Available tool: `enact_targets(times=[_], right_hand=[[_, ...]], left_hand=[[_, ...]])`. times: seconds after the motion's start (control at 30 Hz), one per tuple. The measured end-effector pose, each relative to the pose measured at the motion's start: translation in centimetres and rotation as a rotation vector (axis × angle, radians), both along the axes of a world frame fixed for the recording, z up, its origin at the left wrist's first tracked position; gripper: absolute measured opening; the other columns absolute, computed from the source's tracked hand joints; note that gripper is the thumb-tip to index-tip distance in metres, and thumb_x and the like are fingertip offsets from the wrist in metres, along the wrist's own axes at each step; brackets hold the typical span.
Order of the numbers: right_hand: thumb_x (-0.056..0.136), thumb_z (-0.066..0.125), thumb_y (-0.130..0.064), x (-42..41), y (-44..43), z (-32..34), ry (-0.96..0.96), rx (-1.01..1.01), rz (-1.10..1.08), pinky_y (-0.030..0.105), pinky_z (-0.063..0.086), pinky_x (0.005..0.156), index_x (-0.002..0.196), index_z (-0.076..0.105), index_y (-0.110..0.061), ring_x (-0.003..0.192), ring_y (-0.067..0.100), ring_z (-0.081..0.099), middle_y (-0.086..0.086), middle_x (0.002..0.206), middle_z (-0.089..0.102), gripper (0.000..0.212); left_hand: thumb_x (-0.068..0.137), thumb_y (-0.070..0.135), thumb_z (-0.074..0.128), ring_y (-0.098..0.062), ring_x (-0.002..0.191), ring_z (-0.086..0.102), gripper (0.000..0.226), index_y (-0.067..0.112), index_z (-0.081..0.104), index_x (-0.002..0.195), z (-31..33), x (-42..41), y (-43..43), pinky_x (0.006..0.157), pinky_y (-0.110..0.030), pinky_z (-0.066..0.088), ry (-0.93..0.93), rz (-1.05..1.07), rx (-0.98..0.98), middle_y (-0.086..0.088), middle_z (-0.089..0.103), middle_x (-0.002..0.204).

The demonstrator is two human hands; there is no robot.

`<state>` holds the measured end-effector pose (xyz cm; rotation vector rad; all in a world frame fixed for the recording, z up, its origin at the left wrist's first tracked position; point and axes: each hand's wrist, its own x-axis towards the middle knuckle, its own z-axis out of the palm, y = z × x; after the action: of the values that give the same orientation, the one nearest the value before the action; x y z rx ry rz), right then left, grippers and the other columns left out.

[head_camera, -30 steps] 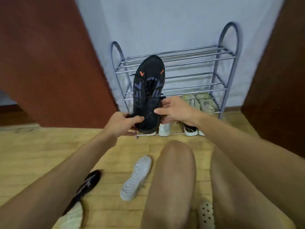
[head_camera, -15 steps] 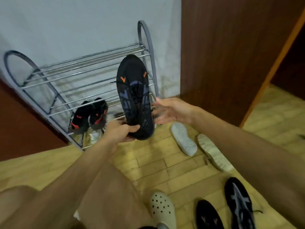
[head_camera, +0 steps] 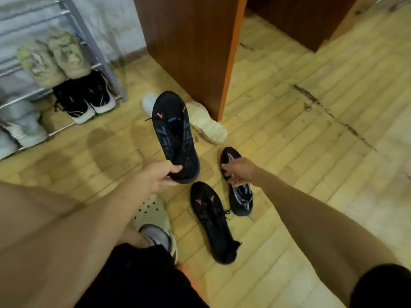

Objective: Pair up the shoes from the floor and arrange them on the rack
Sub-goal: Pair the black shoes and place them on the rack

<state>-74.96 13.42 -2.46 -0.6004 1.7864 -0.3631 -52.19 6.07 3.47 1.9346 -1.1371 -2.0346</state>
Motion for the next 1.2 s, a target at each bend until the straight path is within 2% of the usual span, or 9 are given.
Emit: enact_targets(times=[0.1,0.2,0.3,0.4,0.5,0.63,0.73,0.93,1.2], right_hand=[[0.09,0.055,-0.051,0.7,5.1,-3.7,0.029,0.292,0.262,0.036,0.054,0.068,0.107,0.058,-0.009,0.07,0.024,0.065,0.012,0.107,0.068,0.044],[0.082,0.05,-0.071,2.5,9.3,-6.0,0.01,0.588,0.582,0.045,0.051,0.098,0.145,0.04,-0.011,0.111,0.034,0.063,0.015,0.142,0.053,0.087],[0.074,0.068,-0.065,5.4,10.9,-7.7,-0.033,0.532,0.547,0.046,0.049,0.102,0.151,0.026,-0.014,0.127,0.035,0.053,0.015,0.151,0.041,0.102],[0.073,0.079,-0.044,7.5,12.1,-9.1,0.142,0.375,0.538,0.041,0.052,0.097,0.153,0.01,-0.004,0.126,0.033,0.051,0.014,0.148,0.04,0.112],[0.076,0.08,-0.028,8.5,13.4,-10.2,0.297,0.327,0.474,0.041,0.055,0.092,0.146,0.019,0.005,0.115,0.034,0.059,0.02,0.136,0.047,0.1],[0.08,0.075,-0.005,7.2,12.2,-9.3,-0.002,0.408,0.381,0.048,0.056,0.089,0.134,0.049,0.005,0.108,0.04,0.065,0.022,0.131,0.056,0.061],[0.082,0.071,0.0,5.3,10.4,-7.0,-0.1,0.452,0.348,0.049,0.054,0.093,0.137,0.047,0.005,0.116,0.04,0.061,0.022,0.141,0.049,0.06],[0.084,0.069,0.003,3.0,5.3,-0.4,-0.132,0.358,0.242,0.049,0.056,0.088,0.131,0.052,0.005,0.12,0.041,0.057,0.024,0.136,0.053,0.051],[0.081,0.073,-0.001,6.5,-7.0,10.8,0.023,-0.065,0.332,0.039,0.063,0.07,0.131,0.05,0.003,0.076,0.027,0.069,0.008,0.09,0.063,0.054]], left_hand=[[0.09,0.009,0.061,-0.027,0.115,0.056,0.049,0.007,0.046,0.136,-1.2,0.7,1.4,0.073,-0.03,0.052,-0.033,-0.109,0.01,-0.008,0.05,0.14],[0.091,0.01,0.06,-0.021,0.095,0.063,0.046,0.005,0.047,0.135,-1.5,1.4,2.2,0.063,-0.024,0.054,-0.036,-0.199,0.043,-0.011,0.053,0.137],[0.09,0.01,0.06,-0.015,0.08,0.062,0.044,0.004,0.049,0.132,-1.9,1.1,3.1,0.05,-0.019,0.054,-0.059,-0.261,0.062,-0.012,0.056,0.133],[0.09,0.01,0.061,-0.017,0.085,0.062,0.043,0.003,0.05,0.131,-2.9,0.6,3.6,0.057,-0.021,0.054,-0.057,-0.299,0.087,-0.012,0.057,0.133],[0.089,0.01,0.062,-0.018,0.085,0.063,0.043,0.003,0.051,0.13,-3.0,0.6,3.6,0.066,-0.024,0.053,-0.046,-0.313,0.092,-0.012,0.058,0.132],[0.088,0.008,0.063,-0.025,0.096,0.064,0.045,0.004,0.051,0.131,-2.6,1.5,3.1,0.079,-0.029,0.053,-0.061,-0.305,0.058,-0.014,0.057,0.132],[0.087,0.008,0.064,-0.028,0.104,0.063,0.047,0.002,0.05,0.132,-1.8,2.1,2.7,0.071,-0.025,0.052,-0.069,-0.271,0.046,-0.014,0.057,0.133],[0.087,0.004,0.063,-0.03,0.123,0.053,0.046,0.0,0.05,0.131,1.8,3.2,1.3,0.082,-0.032,0.051,0.004,-0.106,0.009,-0.014,0.052,0.138],[0.088,0.005,0.062,-0.029,0.118,0.057,0.042,0.0,0.052,0.129,8.7,8.8,-4.7,0.083,-0.032,0.052,0.007,0.062,-0.174,-0.014,0.056,0.133]])
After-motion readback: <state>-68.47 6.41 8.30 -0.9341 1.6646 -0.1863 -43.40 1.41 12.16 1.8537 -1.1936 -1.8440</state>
